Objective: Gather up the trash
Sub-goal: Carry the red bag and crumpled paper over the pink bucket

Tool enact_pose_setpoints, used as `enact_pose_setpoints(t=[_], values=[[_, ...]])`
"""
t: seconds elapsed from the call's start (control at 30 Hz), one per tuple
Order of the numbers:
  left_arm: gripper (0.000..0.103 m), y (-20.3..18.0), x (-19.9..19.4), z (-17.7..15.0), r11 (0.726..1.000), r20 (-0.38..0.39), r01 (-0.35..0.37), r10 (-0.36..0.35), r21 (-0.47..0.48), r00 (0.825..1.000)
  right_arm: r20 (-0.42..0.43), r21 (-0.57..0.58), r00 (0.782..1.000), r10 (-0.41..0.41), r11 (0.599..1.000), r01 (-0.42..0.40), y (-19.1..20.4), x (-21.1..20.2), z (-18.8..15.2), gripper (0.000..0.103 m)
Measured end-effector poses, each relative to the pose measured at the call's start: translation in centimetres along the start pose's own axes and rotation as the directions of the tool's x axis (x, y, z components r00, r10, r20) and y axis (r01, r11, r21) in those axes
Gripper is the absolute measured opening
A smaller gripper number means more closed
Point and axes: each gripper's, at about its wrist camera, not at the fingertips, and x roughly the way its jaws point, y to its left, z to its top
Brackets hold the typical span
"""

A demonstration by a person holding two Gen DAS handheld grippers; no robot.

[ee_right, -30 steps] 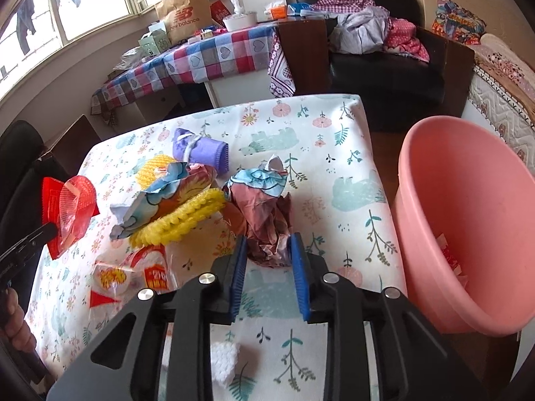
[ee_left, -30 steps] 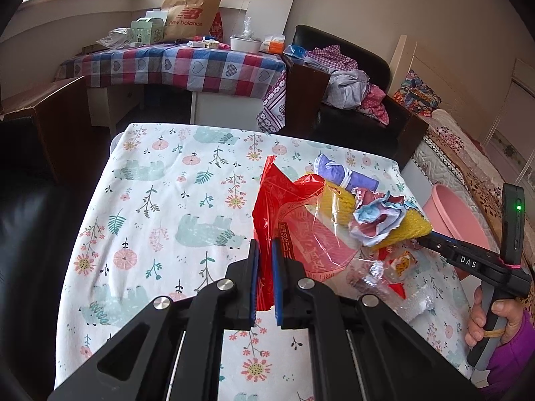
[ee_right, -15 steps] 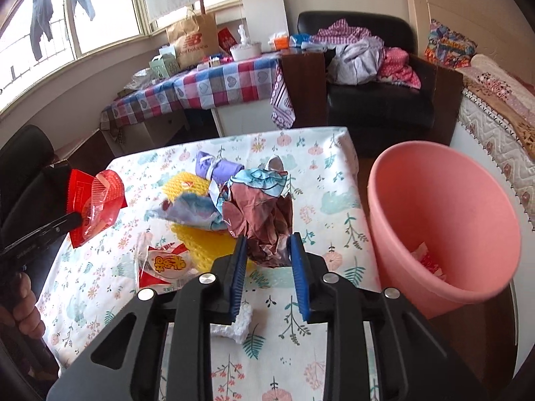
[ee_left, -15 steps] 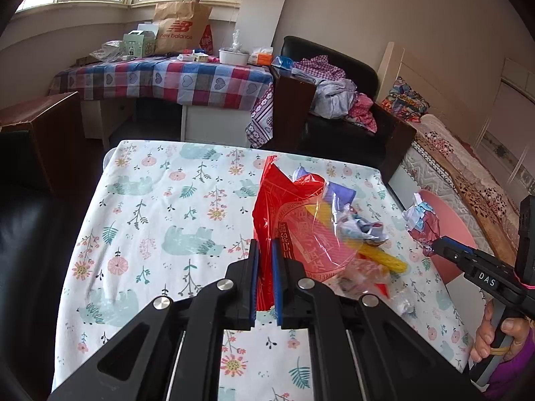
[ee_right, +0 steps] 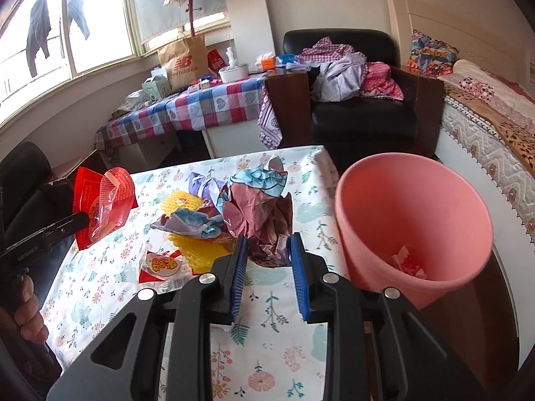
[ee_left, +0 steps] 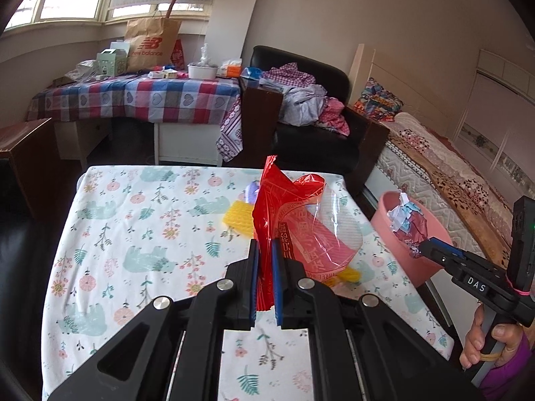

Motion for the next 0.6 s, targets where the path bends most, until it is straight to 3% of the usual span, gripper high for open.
enact_pose_setpoints(t=[0.6], values=[[0.006,-7.9,1.6,2.3,0.987,0.026,0.12,-0.124,0.11,0.992,0.082,0.124,0.99,-0.113,0.987,0.103,-6.2,-2.6,0.0,0.027]])
